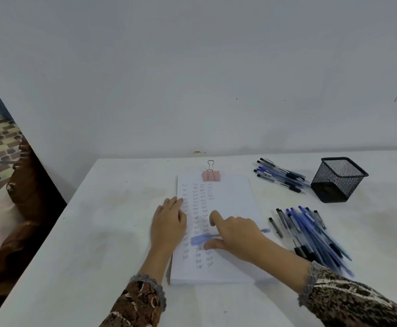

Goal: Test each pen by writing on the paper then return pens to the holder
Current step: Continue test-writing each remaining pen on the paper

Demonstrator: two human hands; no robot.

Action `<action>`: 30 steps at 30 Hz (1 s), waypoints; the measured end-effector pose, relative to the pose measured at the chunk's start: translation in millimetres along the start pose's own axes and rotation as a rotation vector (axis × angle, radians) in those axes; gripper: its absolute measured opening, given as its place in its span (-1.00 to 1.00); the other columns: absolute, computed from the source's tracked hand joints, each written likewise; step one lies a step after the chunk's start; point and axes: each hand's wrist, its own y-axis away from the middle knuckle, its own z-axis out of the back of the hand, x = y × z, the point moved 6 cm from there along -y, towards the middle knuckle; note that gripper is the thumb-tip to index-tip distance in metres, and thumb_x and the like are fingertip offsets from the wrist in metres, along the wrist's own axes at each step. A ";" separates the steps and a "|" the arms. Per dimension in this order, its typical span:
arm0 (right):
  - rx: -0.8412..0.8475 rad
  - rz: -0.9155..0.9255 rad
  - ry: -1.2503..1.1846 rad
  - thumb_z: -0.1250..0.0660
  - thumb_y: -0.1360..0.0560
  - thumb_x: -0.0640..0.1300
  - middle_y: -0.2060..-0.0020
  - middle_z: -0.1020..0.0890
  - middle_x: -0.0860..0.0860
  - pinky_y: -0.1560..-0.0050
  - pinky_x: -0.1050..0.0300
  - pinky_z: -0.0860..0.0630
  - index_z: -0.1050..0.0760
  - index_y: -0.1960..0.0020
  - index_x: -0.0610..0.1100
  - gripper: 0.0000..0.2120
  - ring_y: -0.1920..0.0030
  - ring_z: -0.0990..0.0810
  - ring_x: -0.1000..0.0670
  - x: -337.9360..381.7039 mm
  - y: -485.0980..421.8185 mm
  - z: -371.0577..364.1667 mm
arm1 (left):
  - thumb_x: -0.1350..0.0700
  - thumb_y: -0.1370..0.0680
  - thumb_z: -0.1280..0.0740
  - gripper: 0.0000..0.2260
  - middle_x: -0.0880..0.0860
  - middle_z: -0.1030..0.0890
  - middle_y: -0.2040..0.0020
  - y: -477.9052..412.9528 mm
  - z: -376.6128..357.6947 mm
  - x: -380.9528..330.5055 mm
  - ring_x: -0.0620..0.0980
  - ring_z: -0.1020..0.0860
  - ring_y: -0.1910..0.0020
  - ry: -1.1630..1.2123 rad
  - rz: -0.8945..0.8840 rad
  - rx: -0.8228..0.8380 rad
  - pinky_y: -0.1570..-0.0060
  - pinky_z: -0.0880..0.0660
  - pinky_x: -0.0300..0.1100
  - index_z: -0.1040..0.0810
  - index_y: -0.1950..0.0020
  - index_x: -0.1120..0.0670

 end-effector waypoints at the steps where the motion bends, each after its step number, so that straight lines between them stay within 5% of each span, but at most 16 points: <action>1: 0.025 -0.009 -0.033 -0.19 -0.52 0.21 0.17 -0.51 -0.05 0.21 0.11 -0.28 -0.27 -0.20 -0.14 -0.53 0.17 -0.45 -0.12 1.1 0.7 0.2 | 0.16 -0.61 -0.06 -0.62 0.01 -0.29 -0.46 0.2 0.0 0.0 -0.04 -0.16 -0.48 0.003 0.003 -0.002 -0.46 -0.02 -0.16 -0.31 -0.43 0.08; 5: 0.136 -0.046 -0.059 -0.17 -0.59 -0.04 -0.18 -0.46 -0.07 0.04 0.08 -0.38 -0.35 -0.24 -0.14 -0.72 -0.08 -0.51 -0.13 -5.5 0.8 0.4 | 0.15 -0.61 -0.07 -0.62 0.01 -0.29 -0.46 0.5 -0.2 0.6 -0.04 -0.16 -0.48 0.018 0.009 -0.004 -0.46 -0.02 -0.17 -0.32 -0.43 0.07; 10: 0.021 -0.054 -0.018 -0.18 -0.58 0.03 -0.07 -0.50 0.00 -0.04 0.11 -0.36 -0.50 -0.16 -0.06 -0.75 -0.07 -0.50 -0.04 -14.0 2.9 40.1 | 0.16 -0.61 -0.07 -0.62 0.01 -0.29 -0.46 1.3 0.1 0.5 -0.04 -0.15 -0.48 0.032 0.013 0.000 -0.47 -0.01 -0.16 -0.32 -0.43 0.07; 14: -0.409 -0.138 -0.618 -0.33 -0.50 -0.08 0.34 -0.51 0.11 0.26 0.32 -0.37 -0.53 0.13 -0.06 -0.93 0.34 -0.44 0.16 -36.9 -0.1 86.5 | 0.15 -0.61 -0.07 -0.63 0.02 -0.30 -0.46 1.2 0.7 0.0 -0.03 -0.18 -0.47 0.031 0.017 -0.002 -0.47 -0.05 -0.15 -0.33 -0.42 0.08; 17: -0.689 -0.353 -1.264 -0.32 -0.48 -0.21 0.33 -0.59 0.06 0.32 0.31 -0.38 -0.49 0.18 -0.08 -0.92 0.37 -0.46 0.12 -70.3 -12.0 73.8 | 0.16 -0.61 -0.07 -0.63 0.03 -0.31 -0.45 1.3 1.1 -0.5 -0.03 -0.20 -0.47 0.028 0.017 0.000 -0.47 -0.07 -0.12 -0.33 -0.42 0.08; 22: -0.596 -0.484 -2.006 -0.31 -0.50 -0.32 0.24 -0.53 -0.04 0.41 0.25 -0.31 -0.42 -0.02 -0.09 -0.81 0.42 -0.38 0.08 -78.8 -58.9 1.2 | 0.16 -0.61 -0.08 -0.63 0.03 -0.31 -0.45 1.0 1.2 -0.8 -0.01 -0.21 -0.46 0.029 0.013 0.004 -0.46 -0.08 -0.12 -0.33 -0.42 0.09; 26: -0.597 -0.376 -2.081 -0.18 -0.52 -0.45 0.36 -0.56 -0.10 0.45 0.31 -0.47 -0.40 0.19 -0.20 -0.79 0.50 -0.53 0.08 -76.5 -76.8 -10.5 | 0.16 -0.61 -0.08 -0.63 0.03 -0.31 -0.45 1.5 1.2 -0.7 -0.02 -0.19 -0.47 0.044 0.012 0.005 -0.47 -0.05 -0.13 -0.34 -0.42 0.10; 30: -0.573 -0.303 -1.825 -0.22 -0.48 -0.49 0.56 -0.53 -0.02 0.53 0.32 -0.39 -0.34 0.23 -0.18 -0.75 0.57 -0.48 0.08 -79.3 -78.7 -9.6 | 0.16 -0.60 -0.09 -0.63 0.03 -0.33 -0.44 1.6 1.9 -1.1 0.00 -0.23 -0.45 0.043 0.018 0.003 -0.45 -0.11 -0.09 -0.35 -0.41 0.09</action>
